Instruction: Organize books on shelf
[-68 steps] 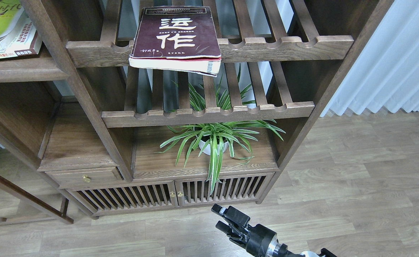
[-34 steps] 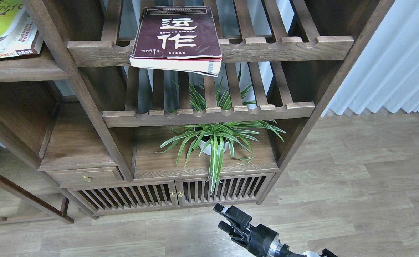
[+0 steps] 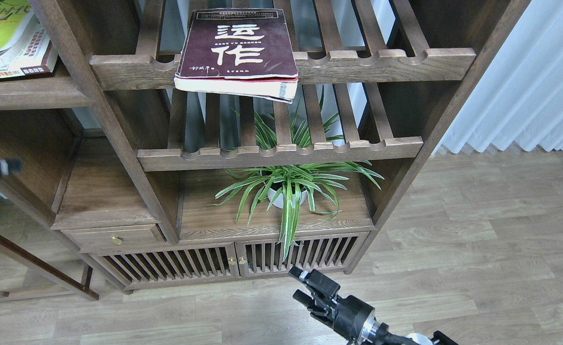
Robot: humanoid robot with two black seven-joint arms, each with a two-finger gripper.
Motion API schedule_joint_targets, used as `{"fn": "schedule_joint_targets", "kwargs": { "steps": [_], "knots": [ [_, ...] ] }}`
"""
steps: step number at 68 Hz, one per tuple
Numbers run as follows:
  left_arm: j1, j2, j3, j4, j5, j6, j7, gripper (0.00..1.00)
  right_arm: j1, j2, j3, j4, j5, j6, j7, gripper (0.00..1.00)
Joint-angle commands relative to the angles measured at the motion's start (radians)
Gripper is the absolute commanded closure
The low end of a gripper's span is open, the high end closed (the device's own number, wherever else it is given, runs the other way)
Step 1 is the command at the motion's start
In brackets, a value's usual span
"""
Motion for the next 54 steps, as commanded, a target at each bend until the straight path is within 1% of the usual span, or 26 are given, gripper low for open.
{"fn": "schedule_joint_targets", "kwargs": {
  "steps": [1, 7, 11, 13, 14, 19, 28, 29, 33, 46, 54],
  "knots": [
    [0.087, -0.172, -0.061, 0.062, -0.042, 0.000, -0.002, 0.02, 0.012, 0.000, 0.008, 0.076, 0.001, 0.000, 0.000, 0.01],
    [0.148, -0.269, -0.130, 0.097, -0.040, 0.000, -0.002, 0.02, 0.020, 0.000, 0.036, 0.134, 0.001, 0.000, 0.000, 0.01],
    [0.208, -0.367, -0.185, 0.137, -0.029, 0.000, 0.001, 0.02, 0.035, 0.000, 0.064, 0.194, 0.001, 0.000, 0.000, 0.01],
    [0.222, -0.395, -0.196, 0.151, -0.028, 0.000, 0.002, 0.02, 0.039, 0.000, 0.071, 0.211, 0.001, -0.019, 0.000, 0.01],
    [0.236, -0.422, -0.205, 0.168, -0.025, 0.000, 0.004, 0.02, 0.046, 0.000, 0.080, 0.234, 0.001, -0.045, 0.000, 0.01],
    [0.266, -0.477, -0.211, 0.215, -0.017, 0.000, 0.007, 0.02, 0.064, 0.000, 0.105, 0.292, 0.001, -0.108, 0.000, 0.01],
    [0.309, -0.517, -0.211, 0.257, -0.010, 0.000, 0.007, 0.02, 0.093, 0.000, 0.139, 0.383, -0.002, -0.182, 0.000, 0.01],
    [0.322, -0.526, -0.211, 0.267, -0.010, 0.000, 0.007, 0.01, 0.104, 0.000, 0.151, 0.422, -0.004, -0.212, 0.001, 0.01],
    [0.326, -0.537, -0.211, 0.283, -0.010, 0.000, 0.007, 0.01, 0.121, 0.000, 0.163, 0.476, -0.007, -0.254, 0.015, 0.01],
    [0.328, -0.540, -0.210, 0.303, -0.010, 0.000, 0.005, 0.01, 0.164, 0.000, 0.165, 0.567, -0.030, -0.315, 0.060, 0.01],
    [0.329, -0.540, -0.204, 0.310, -0.010, 0.000, 0.005, 0.01, 0.185, 0.000, 0.165, 0.581, -0.056, -0.329, 0.067, 0.01]
  ]
}}
